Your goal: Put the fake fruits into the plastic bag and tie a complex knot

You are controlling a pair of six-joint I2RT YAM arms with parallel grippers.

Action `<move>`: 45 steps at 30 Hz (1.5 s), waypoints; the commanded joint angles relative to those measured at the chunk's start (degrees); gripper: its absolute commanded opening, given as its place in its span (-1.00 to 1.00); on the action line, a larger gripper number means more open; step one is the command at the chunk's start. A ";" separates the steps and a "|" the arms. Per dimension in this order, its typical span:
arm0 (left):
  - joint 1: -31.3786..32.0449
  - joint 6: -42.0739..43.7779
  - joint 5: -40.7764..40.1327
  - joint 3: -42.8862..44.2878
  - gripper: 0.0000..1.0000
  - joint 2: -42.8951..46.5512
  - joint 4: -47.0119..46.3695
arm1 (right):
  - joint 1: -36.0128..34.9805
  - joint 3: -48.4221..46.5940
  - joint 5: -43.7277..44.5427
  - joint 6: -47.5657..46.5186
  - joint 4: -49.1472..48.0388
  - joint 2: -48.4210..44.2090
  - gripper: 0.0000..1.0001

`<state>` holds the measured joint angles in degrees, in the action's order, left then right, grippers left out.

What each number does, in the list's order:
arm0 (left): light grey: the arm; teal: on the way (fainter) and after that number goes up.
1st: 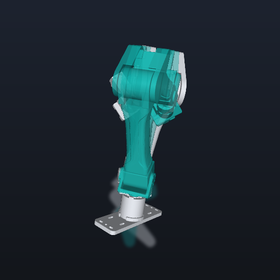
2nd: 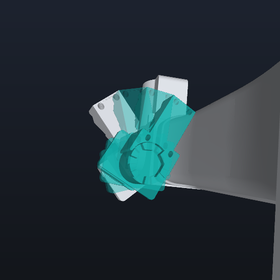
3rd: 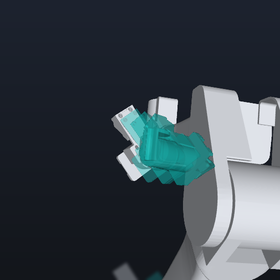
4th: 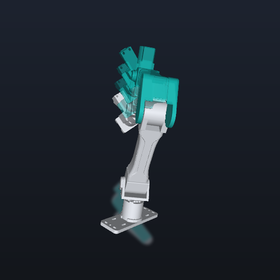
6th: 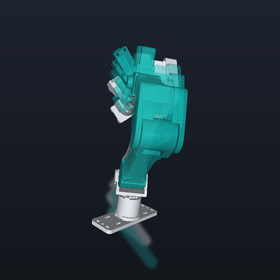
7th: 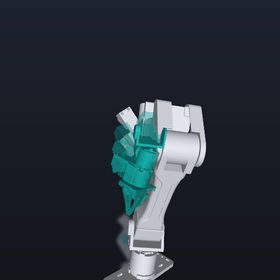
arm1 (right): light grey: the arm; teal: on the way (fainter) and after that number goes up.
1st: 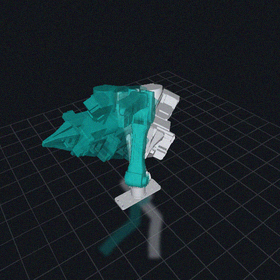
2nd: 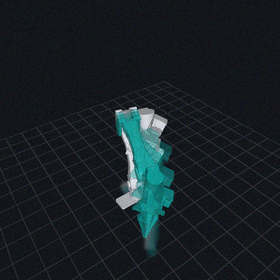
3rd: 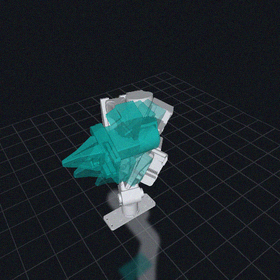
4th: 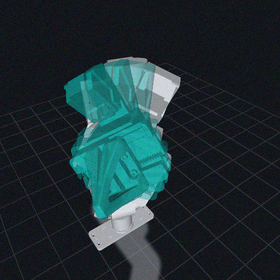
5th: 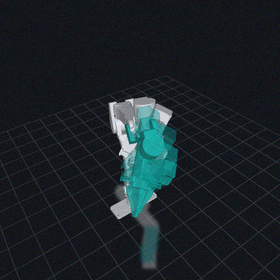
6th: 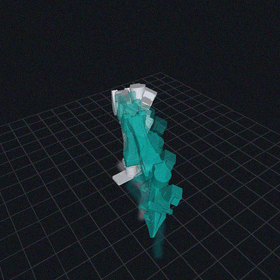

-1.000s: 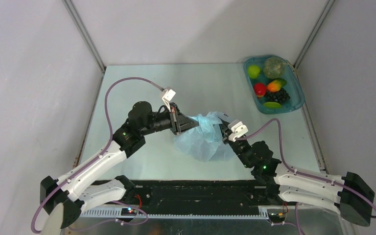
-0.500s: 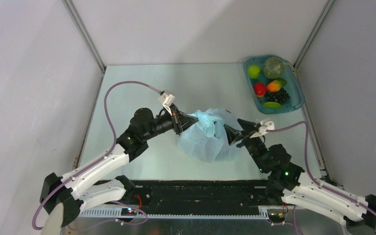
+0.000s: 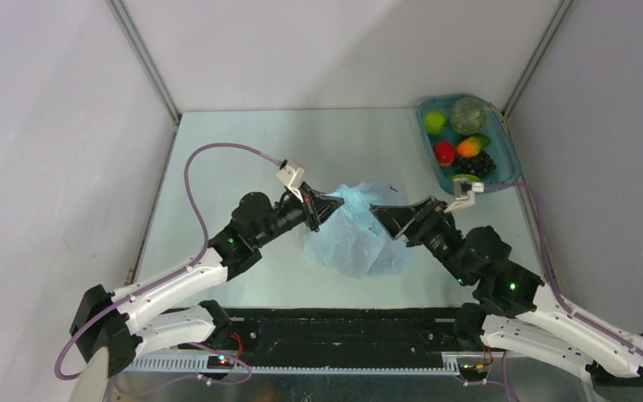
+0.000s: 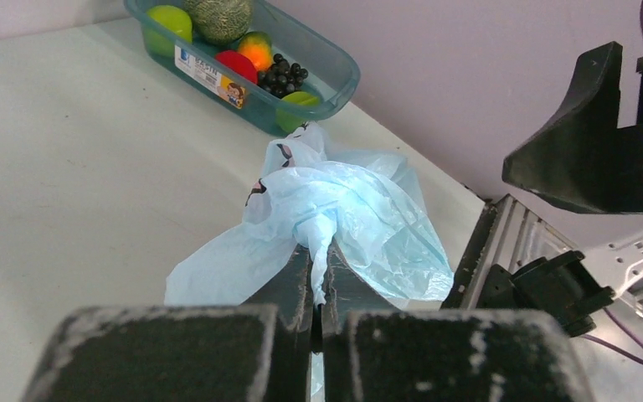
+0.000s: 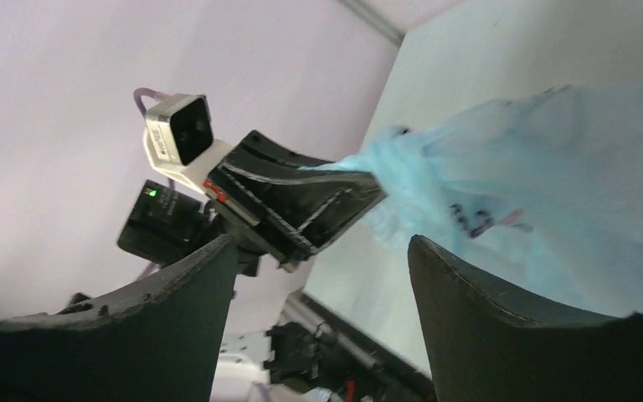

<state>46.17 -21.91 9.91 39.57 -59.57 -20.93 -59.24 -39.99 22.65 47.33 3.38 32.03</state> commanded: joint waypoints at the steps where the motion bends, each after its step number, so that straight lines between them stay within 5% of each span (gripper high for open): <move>1: 1.55 4.61 -5.95 -1.27 -1.00 1.49 -3.96 | -0.06 -7.37 -5.62 17.74 8.03 6.45 0.61; 11: 4.23 7.67 -9.66 -3.60 -1.00 2.96 -5.81 | -0.26 -8.88 -5.31 26.74 12.61 12.29 0.76; 26: 7.71 8.26 -11.01 -7.35 -1.00 4.73 -9.36 | 2.60 -8.83 -3.03 27.45 7.82 18.62 0.85; 32: 9.65 10.77 -11.76 -8.79 -1.00 5.18 -10.30 | 3.56 -8.84 -3.33 27.29 5.51 20.97 0.75; 45: 16.33 19.74 -15.94 -8.49 -1.00 6.07 -6.08 | 5.65 -8.87 -6.95 25.73 0.23 23.21 0.13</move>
<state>60.69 -6.83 -4.38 30.63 -54.19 -27.53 -54.17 -46.52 16.80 73.41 7.84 54.87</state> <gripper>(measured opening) 0.014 0.586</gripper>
